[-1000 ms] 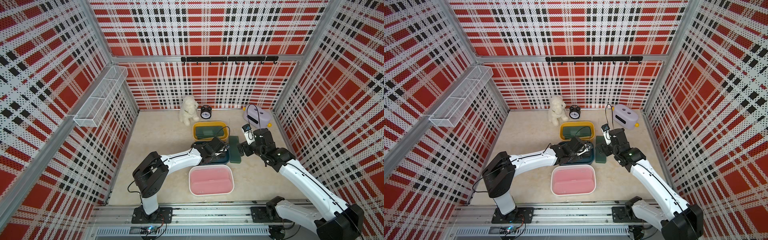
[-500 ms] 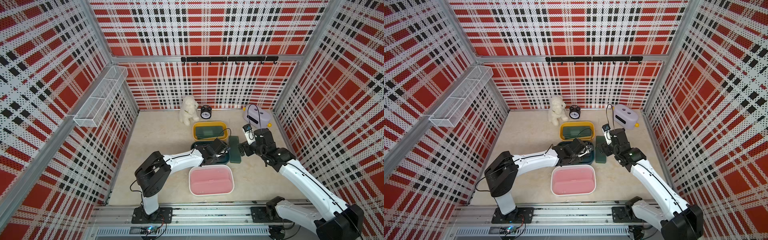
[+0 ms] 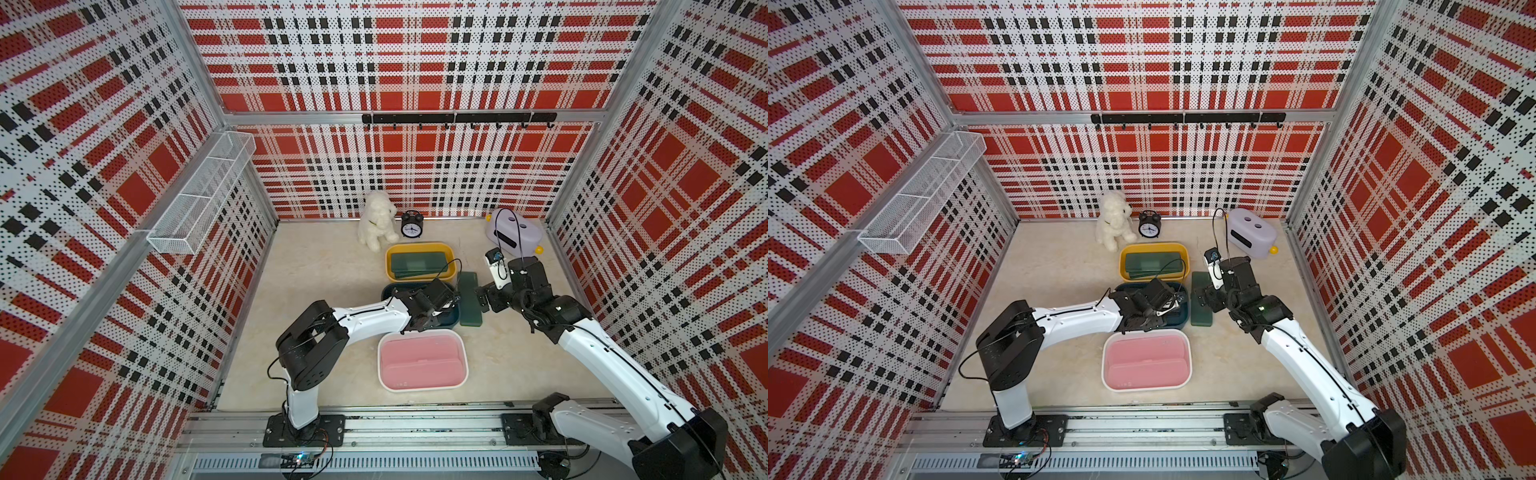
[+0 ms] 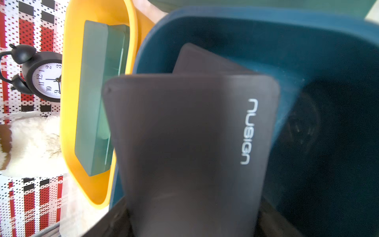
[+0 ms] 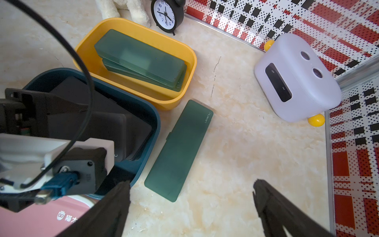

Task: Place the pencil cases by color into the storage box
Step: Place the pencil case at the storage box.

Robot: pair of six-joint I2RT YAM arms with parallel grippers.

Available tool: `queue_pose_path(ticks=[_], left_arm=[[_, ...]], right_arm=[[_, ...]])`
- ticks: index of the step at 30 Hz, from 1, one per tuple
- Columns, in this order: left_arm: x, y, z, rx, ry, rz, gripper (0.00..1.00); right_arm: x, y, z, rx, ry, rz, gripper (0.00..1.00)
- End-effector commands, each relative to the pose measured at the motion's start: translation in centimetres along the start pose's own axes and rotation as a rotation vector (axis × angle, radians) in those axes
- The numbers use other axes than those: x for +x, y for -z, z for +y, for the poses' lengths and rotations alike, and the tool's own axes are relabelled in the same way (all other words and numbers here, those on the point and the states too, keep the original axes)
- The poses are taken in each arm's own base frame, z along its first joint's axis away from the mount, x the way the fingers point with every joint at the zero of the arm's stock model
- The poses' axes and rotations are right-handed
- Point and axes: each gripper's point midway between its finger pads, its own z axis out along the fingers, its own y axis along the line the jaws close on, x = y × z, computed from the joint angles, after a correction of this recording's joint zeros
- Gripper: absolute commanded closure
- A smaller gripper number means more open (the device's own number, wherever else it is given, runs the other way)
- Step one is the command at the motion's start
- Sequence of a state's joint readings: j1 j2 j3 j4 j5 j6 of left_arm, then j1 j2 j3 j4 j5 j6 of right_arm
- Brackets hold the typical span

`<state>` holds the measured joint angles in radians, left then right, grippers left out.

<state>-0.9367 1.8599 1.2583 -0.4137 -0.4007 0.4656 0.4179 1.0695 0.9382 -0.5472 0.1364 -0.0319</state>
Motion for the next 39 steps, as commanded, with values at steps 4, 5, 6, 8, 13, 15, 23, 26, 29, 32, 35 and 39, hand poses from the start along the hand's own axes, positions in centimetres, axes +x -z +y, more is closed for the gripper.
queue_pose_path(ticks=[4, 5, 6, 8, 13, 15, 23, 26, 29, 32, 35, 39], left_arm=[[-1.6, 0.7, 1.1, -0.035, 0.038, -0.020, 0.21], [-1.7, 0.7, 1.1, -0.035, 0.040, -0.019, 0.20], [-1.7, 0.7, 1.1, -0.035, 0.041, -0.017, 0.20], [-1.8, 0.8, 1.1, -0.033, 0.043, -0.017, 0.20], [-1.6, 0.7, 1.0, -0.028, 0.042, -0.008, 0.20], [-1.5, 0.6, 0.8, -0.024, 0.042, -0.004, 0.20], [-1.6, 0.7, 0.0, 0.002, 0.036, -0.003, 0.19], [-1.5, 0.8, -0.3, 0.020, 0.031, 0.003, 0.18], [-1.5, 0.8, -0.5, 0.025, 0.029, 0.008, 0.18], [-1.6, 0.9, -0.5, 0.028, 0.028, 0.008, 0.17], [-1.9, 1.1, -0.5, 0.027, 0.026, 0.006, 0.16], [-2.4, 1.7, -0.6, 0.034, 0.018, -0.002, 0.16]], right_arm=[[0.0, 0.0, -0.3, 0.001, -0.015, -0.011, 0.00], [0.0, 0.0, -0.3, 0.000, -0.015, -0.012, 0.00], [0.0, 0.0, -0.3, 0.000, -0.015, -0.013, 0.00], [-0.1, 0.1, -0.2, -0.001, -0.016, -0.016, 0.00], [-0.1, 0.1, -0.3, -0.002, -0.014, -0.017, 0.00], [-0.1, 0.1, -0.3, -0.001, -0.016, -0.016, 0.00], [0.0, 0.0, -0.2, -0.004, -0.015, -0.014, 0.00], [-0.1, 0.1, -0.3, -0.004, -0.015, -0.016, 0.00], [-0.1, 0.1, -0.3, -0.003, -0.015, -0.018, 0.00], [-0.2, 0.1, -0.3, -0.005, -0.015, -0.019, 0.00], [-0.1, -0.1, -0.3, -0.005, -0.017, -0.016, 0.00], [-0.1, -0.1, -0.4, -0.003, -0.020, -0.015, 0.00]])
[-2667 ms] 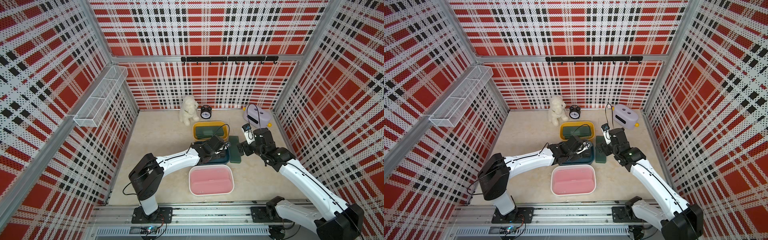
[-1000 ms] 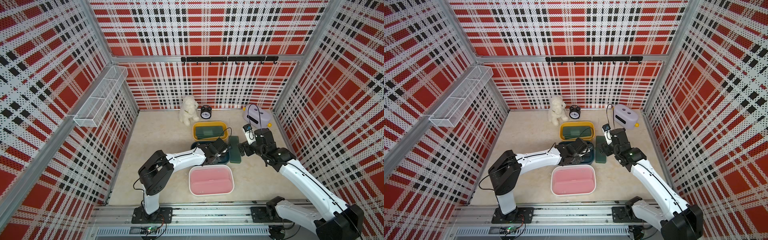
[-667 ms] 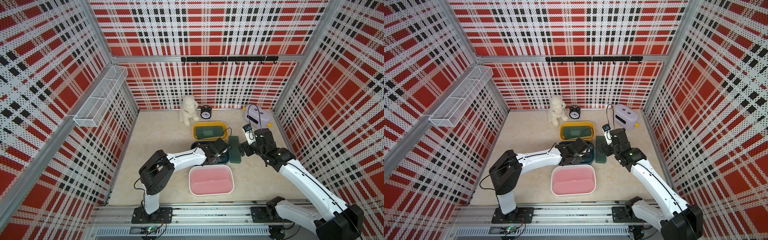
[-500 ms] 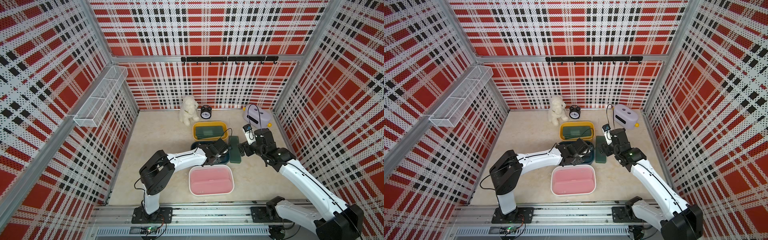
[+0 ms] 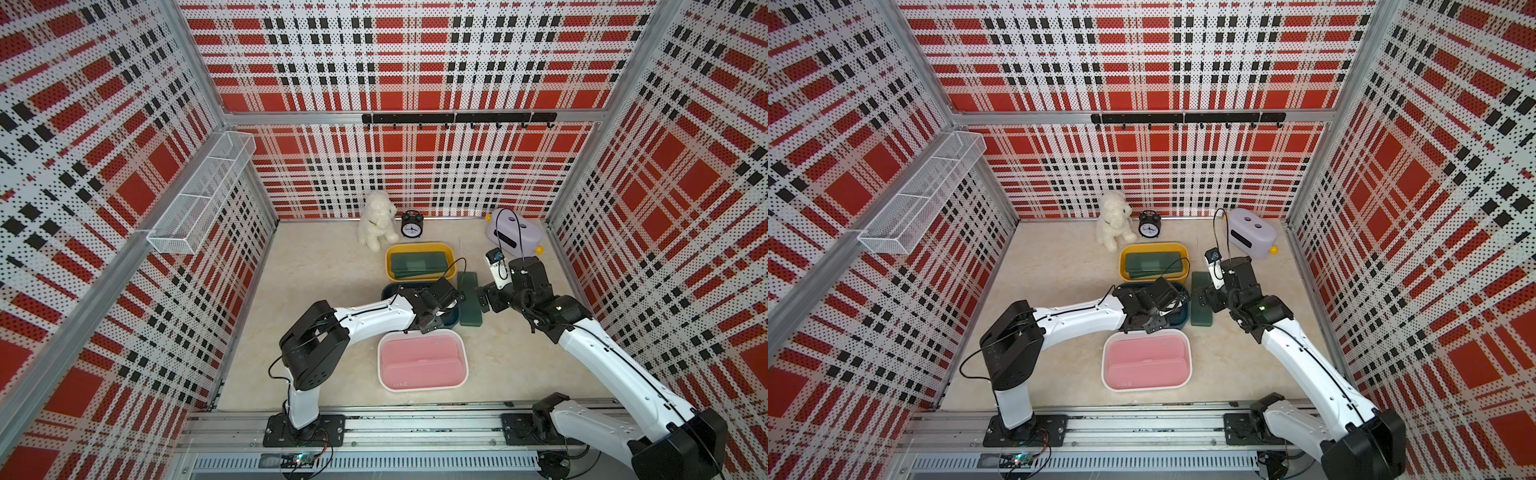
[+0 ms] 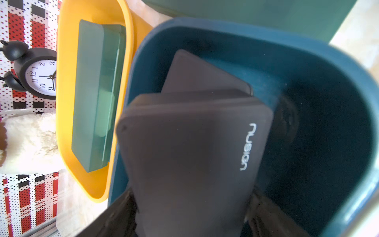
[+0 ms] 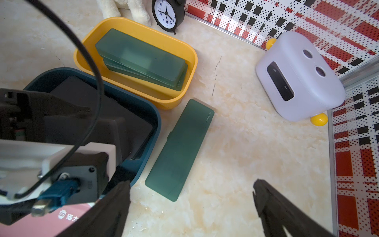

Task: Place the pencil cases by color into the storage box
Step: Place the pencil case at the storage box.

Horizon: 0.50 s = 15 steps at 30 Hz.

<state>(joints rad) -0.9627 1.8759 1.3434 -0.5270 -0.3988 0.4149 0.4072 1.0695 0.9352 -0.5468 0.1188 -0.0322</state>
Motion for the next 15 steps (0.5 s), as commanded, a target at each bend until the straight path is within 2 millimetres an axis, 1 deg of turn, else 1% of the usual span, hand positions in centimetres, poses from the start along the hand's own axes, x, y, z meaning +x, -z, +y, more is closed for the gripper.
queue_pose_path(ticks=[1, 8, 15], left_arm=[[-1.5, 0.6, -0.2, 0.006, 0.005, -0.025, 0.16], [-2.9, 2.2, -0.6, 0.015, -0.003, -0.060, 0.16], [-3.8, 4.2, -0.4, 0.015, 0.009, -0.103, 0.15]], right_arm=[[-0.3, -0.1, -0.4, 0.006, -0.014, -0.018, 0.00], [-0.2, -0.2, -0.6, 0.010, -0.021, -0.015, 0.00], [0.0, -0.3, -0.7, 0.012, -0.024, -0.011, 0.00]])
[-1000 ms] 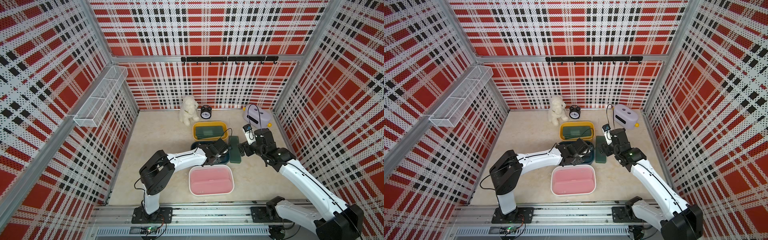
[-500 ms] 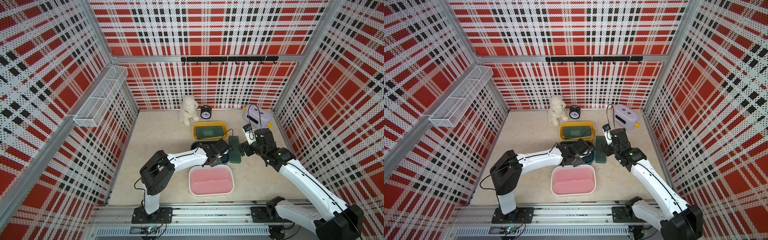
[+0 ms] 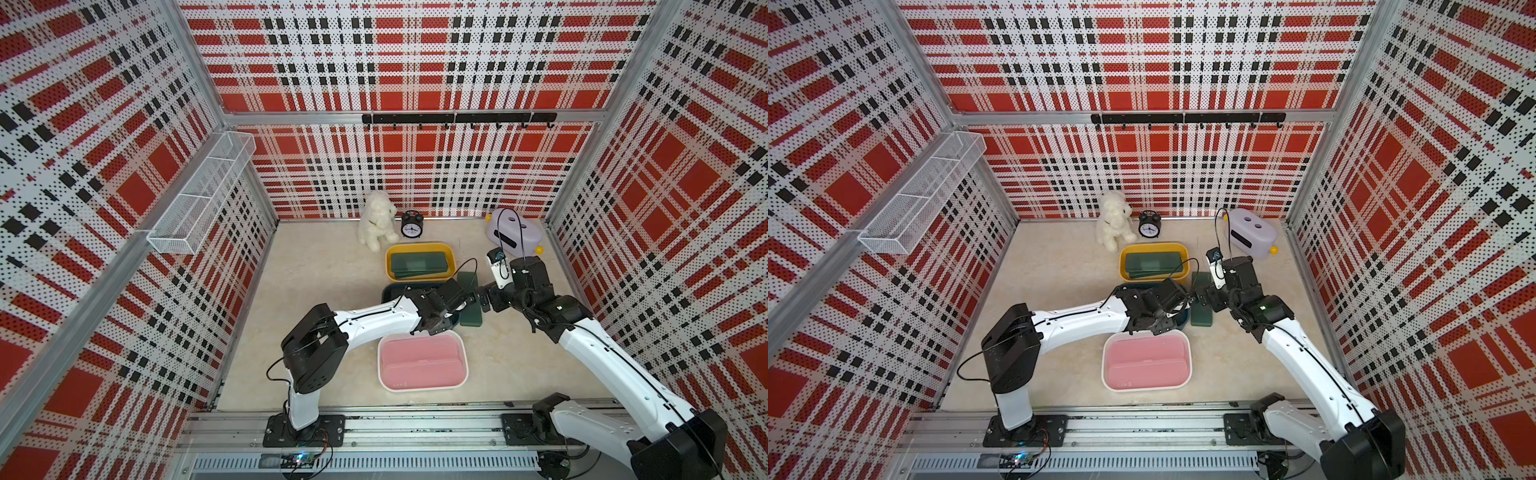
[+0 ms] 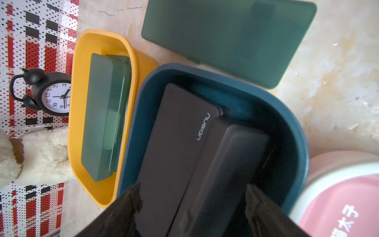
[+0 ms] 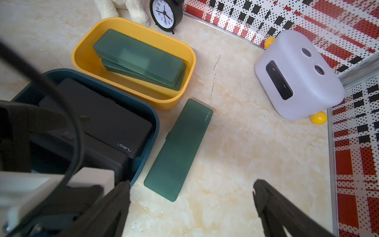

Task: Place the pencil cases by color into the storage box
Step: Place the pencil case at the storage box.

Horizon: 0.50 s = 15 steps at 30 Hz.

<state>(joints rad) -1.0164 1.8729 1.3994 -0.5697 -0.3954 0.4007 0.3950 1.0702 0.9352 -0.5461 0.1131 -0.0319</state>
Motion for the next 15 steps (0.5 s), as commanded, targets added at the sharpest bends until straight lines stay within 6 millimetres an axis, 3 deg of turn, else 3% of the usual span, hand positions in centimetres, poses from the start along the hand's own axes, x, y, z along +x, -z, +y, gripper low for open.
queue_pose_path(ticks=[1, 15], left_arm=[[-1.8, 2.5, 0.9, -0.003, 0.035, -0.067, 0.15], [-3.1, 7.2, 4.2, -0.061, 0.204, -0.222, 0.15]], right_arm=[[0.0, -0.3, -0.4, 0.008, -0.018, -0.010, 0.00], [0.8, -1.1, -1.5, 0.045, -0.061, 0.027, 0.00]])
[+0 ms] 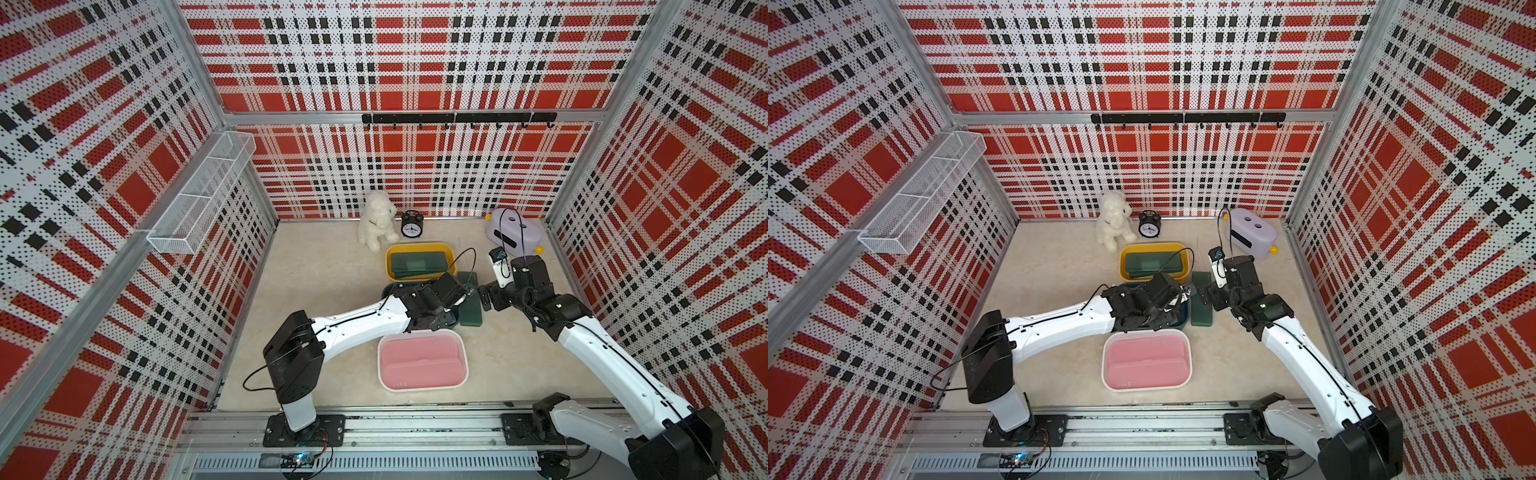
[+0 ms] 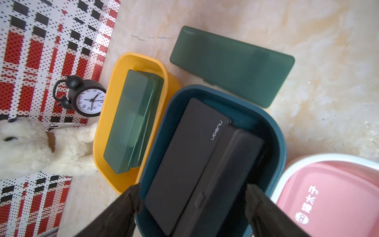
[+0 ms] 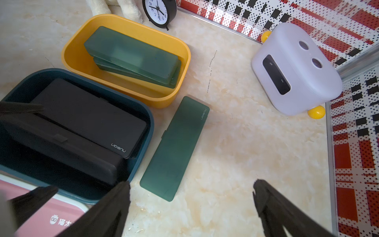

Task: Place the pencil cases by color into the storage box
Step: Place the pencil case at the storage box, then pick up the pencil case from the center of the board.

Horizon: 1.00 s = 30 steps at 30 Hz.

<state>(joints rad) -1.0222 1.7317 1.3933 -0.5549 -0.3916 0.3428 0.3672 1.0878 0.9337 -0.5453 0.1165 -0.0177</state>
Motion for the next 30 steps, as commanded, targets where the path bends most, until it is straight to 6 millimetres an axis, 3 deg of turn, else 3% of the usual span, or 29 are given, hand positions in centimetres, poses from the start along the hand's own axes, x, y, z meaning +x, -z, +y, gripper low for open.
queue_pose_path(ticks=[1, 7, 16, 30], left_arm=[[-1.3, 2.1, 1.8, -0.025, 0.118, -0.097, 0.15], [-0.1, 4.3, 5.1, -0.090, 0.318, -0.187, 0.15], [3.3, 7.0, 10.0, -0.167, 0.591, -0.293, 0.14], [5.7, 6.8, 12.3, -0.114, 0.809, -0.338, 0.13]], right_arm=[[0.4, -0.8, -0.6, 0.021, -0.035, 0.013, 0.00], [1.4, -2.7, -0.3, 0.011, -0.060, 0.083, 0.00], [2.8, -6.5, -0.1, 0.038, -0.175, 0.212, 0.00], [3.2, -12.2, 0.2, 0.067, -0.293, 0.311, 0.00]])
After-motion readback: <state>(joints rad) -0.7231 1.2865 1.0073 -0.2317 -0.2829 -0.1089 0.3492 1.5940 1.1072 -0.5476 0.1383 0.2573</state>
